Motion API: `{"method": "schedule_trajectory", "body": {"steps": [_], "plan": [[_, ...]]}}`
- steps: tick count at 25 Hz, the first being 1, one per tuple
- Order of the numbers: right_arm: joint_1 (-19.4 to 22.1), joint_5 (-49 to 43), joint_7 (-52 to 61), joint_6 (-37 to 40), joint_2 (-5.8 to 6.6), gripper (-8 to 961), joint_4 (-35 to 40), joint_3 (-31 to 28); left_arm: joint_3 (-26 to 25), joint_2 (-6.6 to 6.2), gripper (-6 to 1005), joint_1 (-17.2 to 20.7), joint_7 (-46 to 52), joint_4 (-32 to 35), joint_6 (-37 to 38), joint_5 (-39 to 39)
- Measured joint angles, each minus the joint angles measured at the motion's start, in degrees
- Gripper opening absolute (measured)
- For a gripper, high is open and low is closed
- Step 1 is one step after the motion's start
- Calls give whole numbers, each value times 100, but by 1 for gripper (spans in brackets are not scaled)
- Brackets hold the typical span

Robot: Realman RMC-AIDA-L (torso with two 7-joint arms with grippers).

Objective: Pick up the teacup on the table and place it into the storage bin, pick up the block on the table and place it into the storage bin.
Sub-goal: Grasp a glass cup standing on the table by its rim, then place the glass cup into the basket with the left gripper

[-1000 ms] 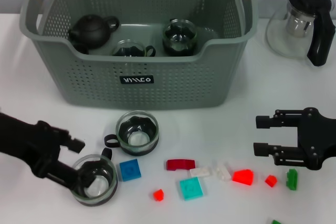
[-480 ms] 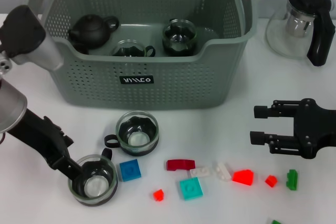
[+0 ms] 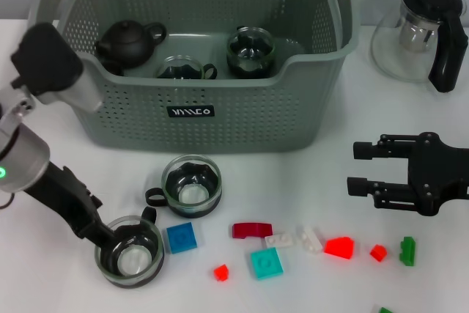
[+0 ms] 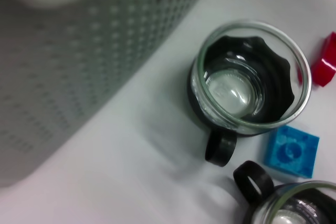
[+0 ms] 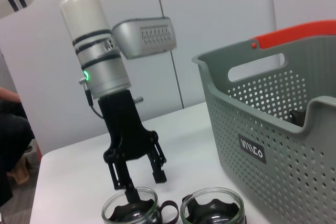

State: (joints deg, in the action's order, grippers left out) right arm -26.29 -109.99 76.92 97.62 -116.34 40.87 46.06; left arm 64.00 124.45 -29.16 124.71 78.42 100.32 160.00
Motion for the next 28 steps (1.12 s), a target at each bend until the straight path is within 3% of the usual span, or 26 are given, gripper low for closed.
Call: {"method": "schedule_trajectory", "body": {"steps": [2, 13, 18, 24, 26, 28], "plan": [[-1, 0, -1, -6, -2, 652, 0, -1, 343, 3, 755, 31, 139, -141, -185, 29], [1, 1, 0, -26, -3, 652, 0, 0, 524, -11, 749, 46, 355, -175, -349, 41], [-24, 3, -5, -33, -3, 652, 0, 0, 569, -25, 615, 9, 405, -227, -321, 50], [-51, 4, 8, -33, -3, 652, 0, -1, 562, -8, 380, -52, 420, -308, -264, 116], [-51, 5, 9, -33, -3, 652, 0, 0, 533, -14, 143, -56, 472, -240, -199, 105], [-52, 5, 9, -33, -3, 652, 0, -1, 500, -26, 102, -63, 536, -196, -152, 104]]}}
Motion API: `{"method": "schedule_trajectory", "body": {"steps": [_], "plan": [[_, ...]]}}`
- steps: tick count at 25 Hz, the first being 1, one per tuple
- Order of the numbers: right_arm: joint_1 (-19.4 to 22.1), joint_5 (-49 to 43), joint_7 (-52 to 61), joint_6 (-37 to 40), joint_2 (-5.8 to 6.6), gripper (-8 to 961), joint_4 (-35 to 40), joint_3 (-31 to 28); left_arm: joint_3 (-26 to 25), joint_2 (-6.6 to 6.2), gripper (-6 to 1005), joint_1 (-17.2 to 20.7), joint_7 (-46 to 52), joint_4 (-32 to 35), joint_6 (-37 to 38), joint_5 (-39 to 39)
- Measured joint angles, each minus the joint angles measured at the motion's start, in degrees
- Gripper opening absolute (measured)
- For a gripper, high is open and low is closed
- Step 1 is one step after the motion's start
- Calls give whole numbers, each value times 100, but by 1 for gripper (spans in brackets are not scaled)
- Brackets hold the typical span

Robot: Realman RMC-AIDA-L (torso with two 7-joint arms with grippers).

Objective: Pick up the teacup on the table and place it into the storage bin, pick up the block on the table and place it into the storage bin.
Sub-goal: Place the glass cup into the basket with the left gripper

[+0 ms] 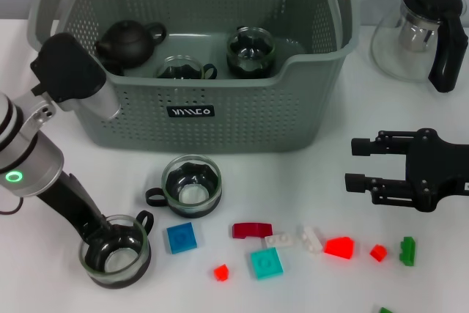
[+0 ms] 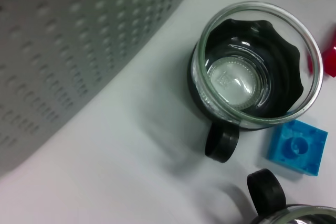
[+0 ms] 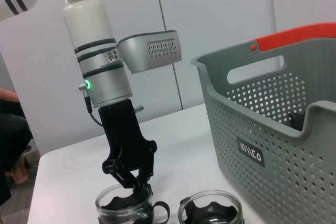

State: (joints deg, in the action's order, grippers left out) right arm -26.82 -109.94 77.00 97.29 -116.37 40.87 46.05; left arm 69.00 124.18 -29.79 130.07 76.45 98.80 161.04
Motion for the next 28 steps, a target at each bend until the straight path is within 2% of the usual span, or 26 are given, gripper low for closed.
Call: {"method": "schedule_trajectory", "body": {"steps": [2, 4, 7, 9, 11, 13, 15, 16, 17, 19, 24, 28], "plan": [[-3, 0, 0, 0, 0, 652, 0, 0, -32, -4, 61, -6, 21, 8, 33, -4], [-8, 1, 0, 1, 0, 652, 0, 0, -402, -9, 41, -88, -62, -39, 191, -100], [-14, 10, -1, 0, 0, 651, 0, 0, -1226, -38, 41, -205, -485, -182, 432, -455], [-15, 14, -2, 0, 1, 651, 0, 0, -1945, -122, 41, -301, -884, -425, 630, -836], [-16, 15, -5, 1, 0, 651, 0, 0, -2776, -309, 41, -385, -1425, -942, 878, -1415], [-16, 16, -8, 0, 0, 651, -1, 0, -3360, -587, 40, -419, -1919, -1646, 1094, -2045], [-17, 21, -11, 0, 0, 651, -5, -5, -3834, -930, 40, -424, -2531, -2561, 1375, -2756], [-17, 22, -12, 1, 1, 651, -7, -7, -4018, -1053, 40, -423, -2771, -2917, 1494, -3006], [-16, 23, -13, 0, 2, 651, -9, -9, -4225, -1116, 40, -412, -2980, -3150, 1626, -3215], [-28, 22, -15, 0, 7, 651, -10, -9, -4531, -1144, 40, -369, -3298, -3399, 1858, -3640], [-82, 23, -43, -15, 0, 653, -10, -9, -4664, -970, 41, -303, -3294, -3637, 1883, -5080], [-110, 11, -45, -12, -9, 653, -9, 5, -4749, -934, 41, -439, -2996, -3942, 1590, -6138]]}}
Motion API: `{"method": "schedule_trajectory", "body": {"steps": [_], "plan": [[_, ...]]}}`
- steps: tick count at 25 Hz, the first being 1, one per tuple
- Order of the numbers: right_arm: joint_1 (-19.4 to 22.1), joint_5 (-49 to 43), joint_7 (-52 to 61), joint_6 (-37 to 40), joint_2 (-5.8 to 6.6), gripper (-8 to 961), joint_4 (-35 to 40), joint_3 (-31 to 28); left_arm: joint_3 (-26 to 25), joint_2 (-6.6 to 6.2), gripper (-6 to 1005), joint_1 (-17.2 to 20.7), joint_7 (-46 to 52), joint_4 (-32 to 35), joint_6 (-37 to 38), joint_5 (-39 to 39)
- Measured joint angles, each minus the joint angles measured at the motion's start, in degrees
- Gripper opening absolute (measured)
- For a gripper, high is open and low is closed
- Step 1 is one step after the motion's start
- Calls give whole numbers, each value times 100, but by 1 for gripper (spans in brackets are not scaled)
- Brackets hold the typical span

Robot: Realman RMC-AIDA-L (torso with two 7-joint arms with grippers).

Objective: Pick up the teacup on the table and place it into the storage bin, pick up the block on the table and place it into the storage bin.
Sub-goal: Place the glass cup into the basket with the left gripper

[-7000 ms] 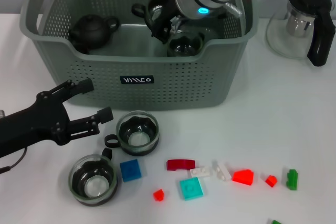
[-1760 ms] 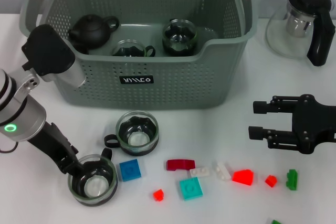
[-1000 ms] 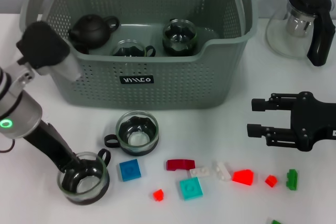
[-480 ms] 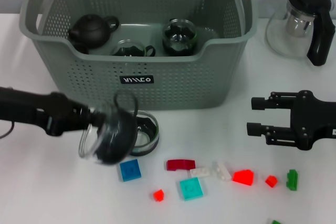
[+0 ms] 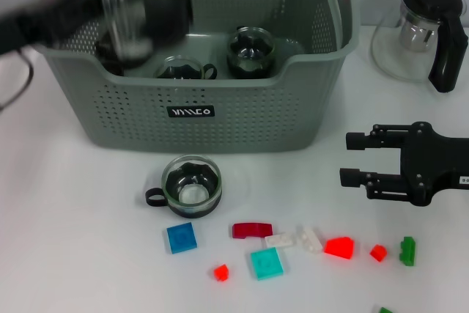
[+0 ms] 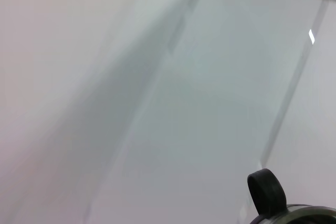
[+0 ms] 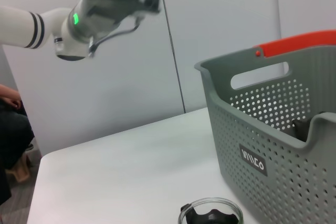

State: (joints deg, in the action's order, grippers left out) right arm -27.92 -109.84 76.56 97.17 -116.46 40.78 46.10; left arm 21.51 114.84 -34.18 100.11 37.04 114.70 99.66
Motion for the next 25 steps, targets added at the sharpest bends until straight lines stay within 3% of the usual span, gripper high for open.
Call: {"method": "schedule_trajectory", "body": {"steps": [4, 7, 9, 13, 18, 19, 21, 22, 25], "plan": [[12, -4, 27, 34, 0, 653, 1, 21, 93, -17, 41, -260, 566, 127, -747, -304], [49, -13, 39, 60, 0, 653, 1, 32, 472, -187, 40, -521, 1179, 460, -1353, -226], [66, -15, 40, 67, 1, 652, 1, 32, 892, -291, 40, -739, 1730, 890, -1848, 81], [68, -20, 41, 80, 1, 652, -5, 38, 1526, -347, 40, -1113, 2465, 1672, -2535, 1135], [68, -25, 43, 83, 0, 652, -30, 39, 2595, -313, 40, -1582, 3026, 2214, -3494, 2841], [68, -27, 43, 83, 0, 652, -40, 40, 2595, -313, 40, -1582, 3026, 2214, -3494, 2841], [68, -32, 44, 83, 0, 652, -51, 39, 2913, -258, 40, -1687, 3076, 2238, -3790, 3369], [68, -34, 43, 82, 0, 652, -51, 39, 3174, -168, 40, -1741, 3091, 2251, -4065, 3856], [68, -37, 44, 59, 0, 652, -57, 37, 3426, -58, 41, -1758, 3088, 2247, -4366, 4311]]}}
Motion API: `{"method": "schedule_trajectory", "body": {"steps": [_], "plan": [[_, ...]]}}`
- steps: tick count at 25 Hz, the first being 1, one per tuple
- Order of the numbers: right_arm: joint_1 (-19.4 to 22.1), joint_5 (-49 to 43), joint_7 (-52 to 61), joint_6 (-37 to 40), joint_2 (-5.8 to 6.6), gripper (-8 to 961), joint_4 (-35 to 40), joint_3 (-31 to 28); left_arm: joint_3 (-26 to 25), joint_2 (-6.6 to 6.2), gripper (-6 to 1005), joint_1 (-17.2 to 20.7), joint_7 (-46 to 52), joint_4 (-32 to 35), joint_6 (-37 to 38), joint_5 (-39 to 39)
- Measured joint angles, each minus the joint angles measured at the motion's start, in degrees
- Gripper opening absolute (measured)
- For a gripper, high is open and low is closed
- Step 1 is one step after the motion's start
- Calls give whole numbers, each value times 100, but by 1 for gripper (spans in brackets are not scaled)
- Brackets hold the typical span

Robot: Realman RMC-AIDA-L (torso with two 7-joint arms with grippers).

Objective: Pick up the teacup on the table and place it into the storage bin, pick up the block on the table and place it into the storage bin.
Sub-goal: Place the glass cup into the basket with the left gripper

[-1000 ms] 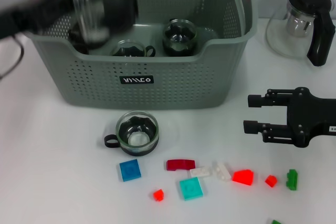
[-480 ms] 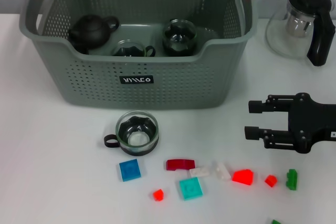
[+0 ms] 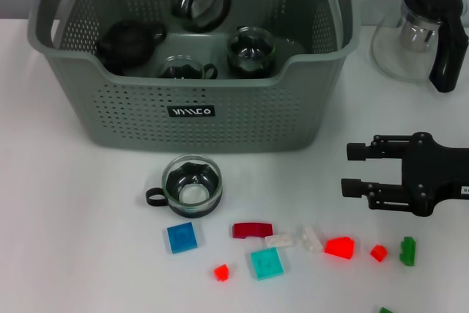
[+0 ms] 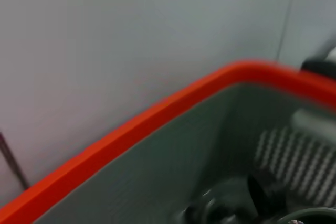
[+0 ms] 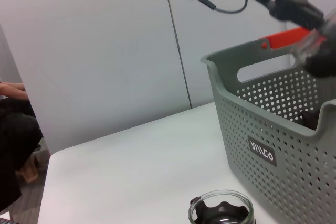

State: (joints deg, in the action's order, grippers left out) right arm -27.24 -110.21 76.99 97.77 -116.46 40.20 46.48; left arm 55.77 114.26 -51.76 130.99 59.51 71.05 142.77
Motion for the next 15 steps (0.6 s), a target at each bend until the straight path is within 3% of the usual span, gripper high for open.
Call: {"method": "schedule_trajectory", "body": {"steps": [5, 8, 15], "plan": [[-12, -1, -1, -80, 0, 652, -67, -19, 476, 288, 41, -23, 16, -175, -628, 1077], [-40, -26, 0, -122, 0, 652, -90, -14, 641, 553, 41, -59, -5, -266, -882, 1937], [-73, -62, 0, -135, 0, 651, -92, -10, 854, 576, 41, -103, -27, -530, -1124, 2051]]}}
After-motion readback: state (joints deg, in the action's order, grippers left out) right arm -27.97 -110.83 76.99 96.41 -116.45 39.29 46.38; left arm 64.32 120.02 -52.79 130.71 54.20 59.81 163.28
